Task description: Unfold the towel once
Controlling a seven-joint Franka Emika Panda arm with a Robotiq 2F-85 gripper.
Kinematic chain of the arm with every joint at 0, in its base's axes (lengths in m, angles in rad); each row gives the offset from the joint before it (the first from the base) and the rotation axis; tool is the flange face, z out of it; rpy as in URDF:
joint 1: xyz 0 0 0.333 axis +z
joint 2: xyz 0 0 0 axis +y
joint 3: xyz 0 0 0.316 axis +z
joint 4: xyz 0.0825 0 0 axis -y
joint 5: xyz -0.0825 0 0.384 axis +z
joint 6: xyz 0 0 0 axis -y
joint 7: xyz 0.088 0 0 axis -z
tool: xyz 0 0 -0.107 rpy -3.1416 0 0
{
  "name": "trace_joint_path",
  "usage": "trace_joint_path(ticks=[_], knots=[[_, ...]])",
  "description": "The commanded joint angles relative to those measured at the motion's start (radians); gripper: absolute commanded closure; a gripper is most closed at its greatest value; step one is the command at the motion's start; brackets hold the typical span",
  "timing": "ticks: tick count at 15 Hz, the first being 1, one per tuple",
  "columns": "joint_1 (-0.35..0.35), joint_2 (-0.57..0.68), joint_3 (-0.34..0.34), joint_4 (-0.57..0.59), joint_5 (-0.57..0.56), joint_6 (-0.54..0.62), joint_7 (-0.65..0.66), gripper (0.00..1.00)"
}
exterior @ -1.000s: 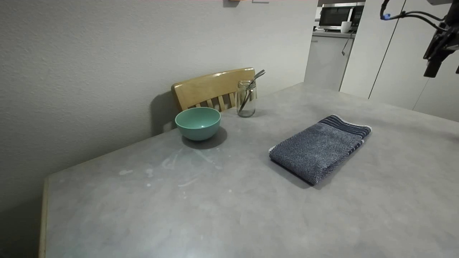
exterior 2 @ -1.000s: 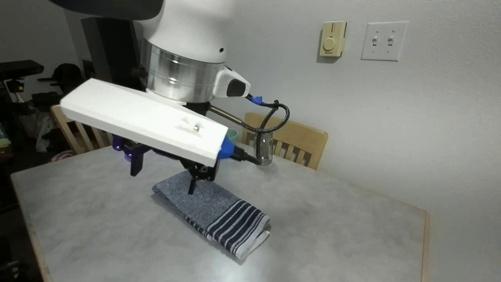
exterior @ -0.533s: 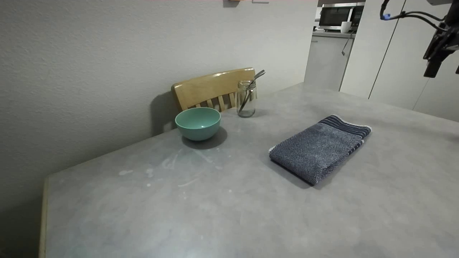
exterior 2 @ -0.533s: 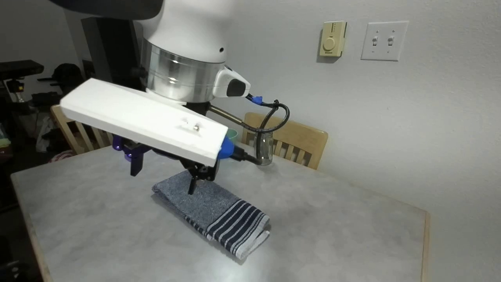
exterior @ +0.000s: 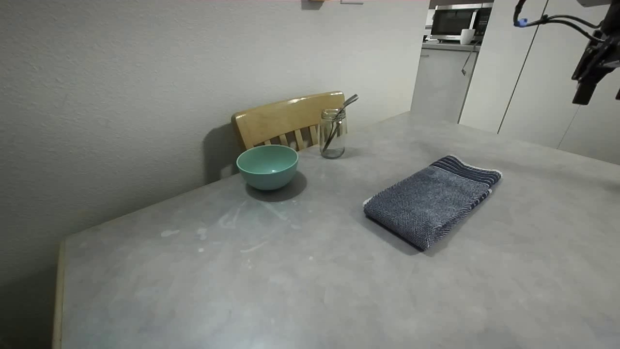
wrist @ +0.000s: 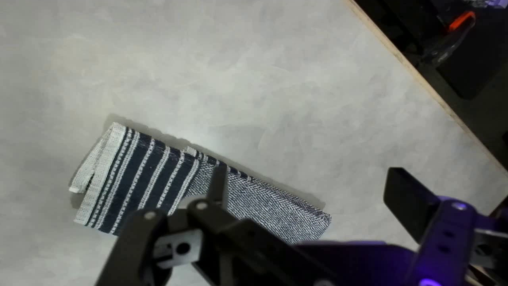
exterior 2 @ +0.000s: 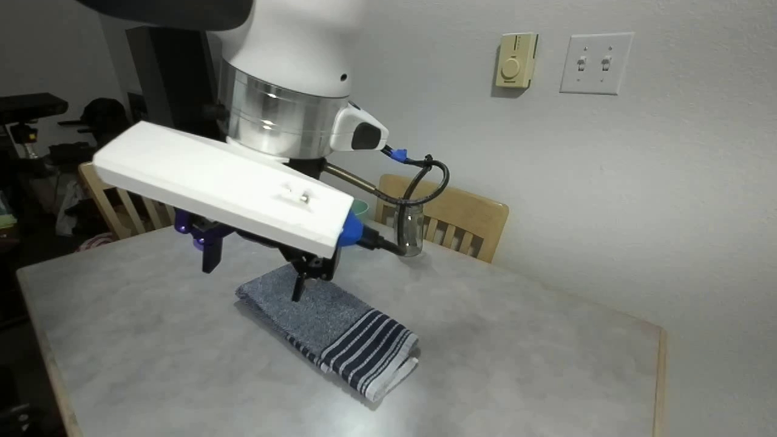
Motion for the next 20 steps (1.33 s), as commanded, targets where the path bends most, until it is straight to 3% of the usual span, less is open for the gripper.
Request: trace_joint_path(ticks=[1,9,11,15,19,20], knots=[[-0.037,0.001,0.037,0.001,0.002,-0.002,-0.002,0.00],[-0.037,0.001,0.037,0.001,0.002,-0.002,-0.002,0.00],[-0.052,-0.011,0.037,-0.013,-0.037,0.052,0.013,0.00],[-0.087,0.100,0.023,0.063,-0.056,0.050,-0.054,0.00],[-0.113,0.236,0.050,0.150,-0.076,0.034,-0.107,0.00],[-0.119,0.144,0.052,0.081,-0.071,0.042,-0.066,0.00]])
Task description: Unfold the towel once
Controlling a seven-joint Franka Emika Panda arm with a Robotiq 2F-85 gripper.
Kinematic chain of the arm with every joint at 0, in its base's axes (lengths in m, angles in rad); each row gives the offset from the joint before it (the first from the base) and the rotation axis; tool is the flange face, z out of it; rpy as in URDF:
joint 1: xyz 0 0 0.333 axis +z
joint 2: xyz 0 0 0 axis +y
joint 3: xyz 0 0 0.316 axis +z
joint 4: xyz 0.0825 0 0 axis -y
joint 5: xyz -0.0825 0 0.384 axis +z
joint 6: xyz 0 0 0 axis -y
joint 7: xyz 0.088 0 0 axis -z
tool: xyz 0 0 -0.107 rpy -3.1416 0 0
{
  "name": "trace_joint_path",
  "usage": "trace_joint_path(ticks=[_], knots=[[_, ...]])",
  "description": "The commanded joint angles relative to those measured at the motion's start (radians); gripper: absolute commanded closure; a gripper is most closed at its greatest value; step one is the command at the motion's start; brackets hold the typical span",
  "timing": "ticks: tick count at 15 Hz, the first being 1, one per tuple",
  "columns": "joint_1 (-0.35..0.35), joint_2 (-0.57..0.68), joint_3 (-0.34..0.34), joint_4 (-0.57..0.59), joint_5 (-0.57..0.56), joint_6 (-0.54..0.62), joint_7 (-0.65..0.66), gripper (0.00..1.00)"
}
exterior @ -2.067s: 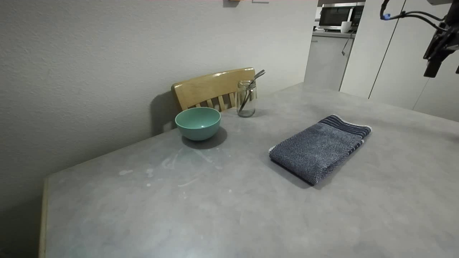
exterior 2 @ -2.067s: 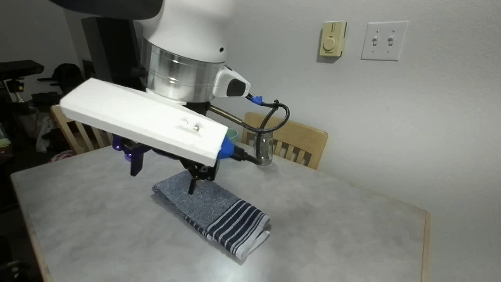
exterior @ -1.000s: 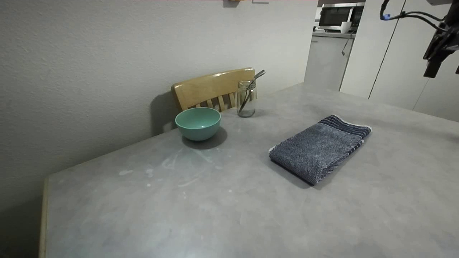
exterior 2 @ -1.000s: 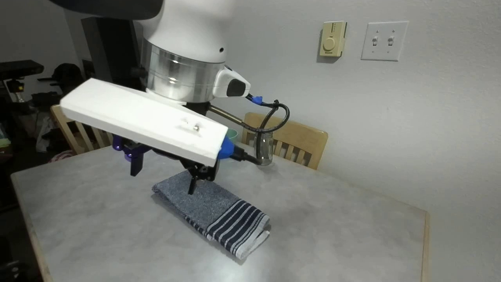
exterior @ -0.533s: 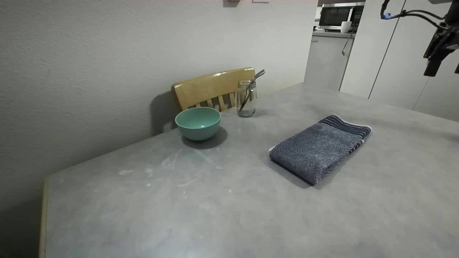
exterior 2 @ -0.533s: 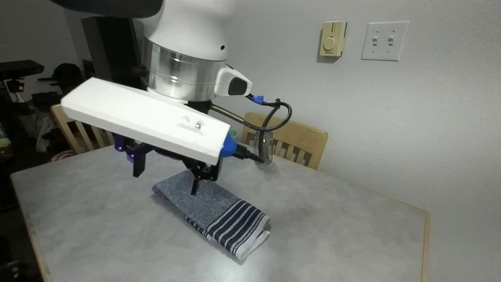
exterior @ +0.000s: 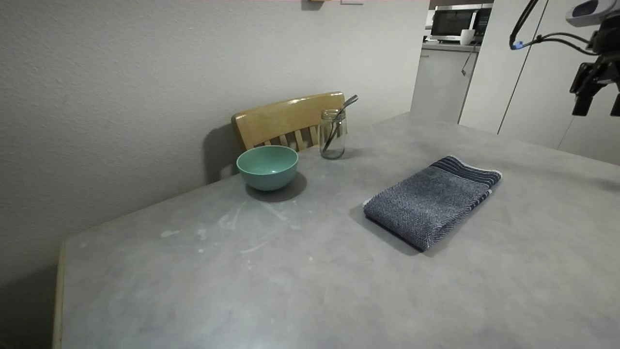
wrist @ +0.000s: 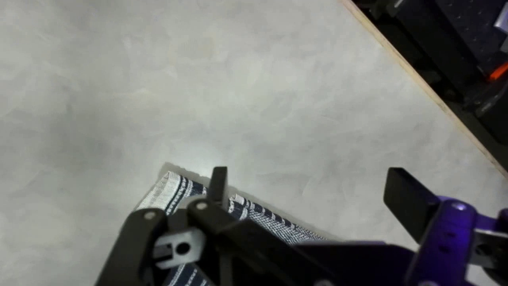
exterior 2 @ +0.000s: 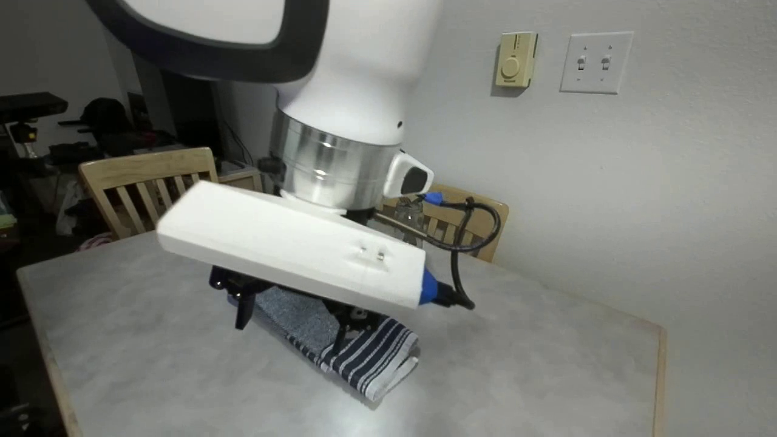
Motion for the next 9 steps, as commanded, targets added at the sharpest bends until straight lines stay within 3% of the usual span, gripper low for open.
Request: trace_joint_path(ticks=[1,4,9], knots=[[-0.038,0.030,0.042,0.019,-0.005,-0.001,-0.003,0.00],[-0.042,0.081,0.057,0.052,-0.008,-0.001,-0.003,0.00],[-0.057,0.163,0.098,0.088,0.218,0.066,0.202,0.00]])
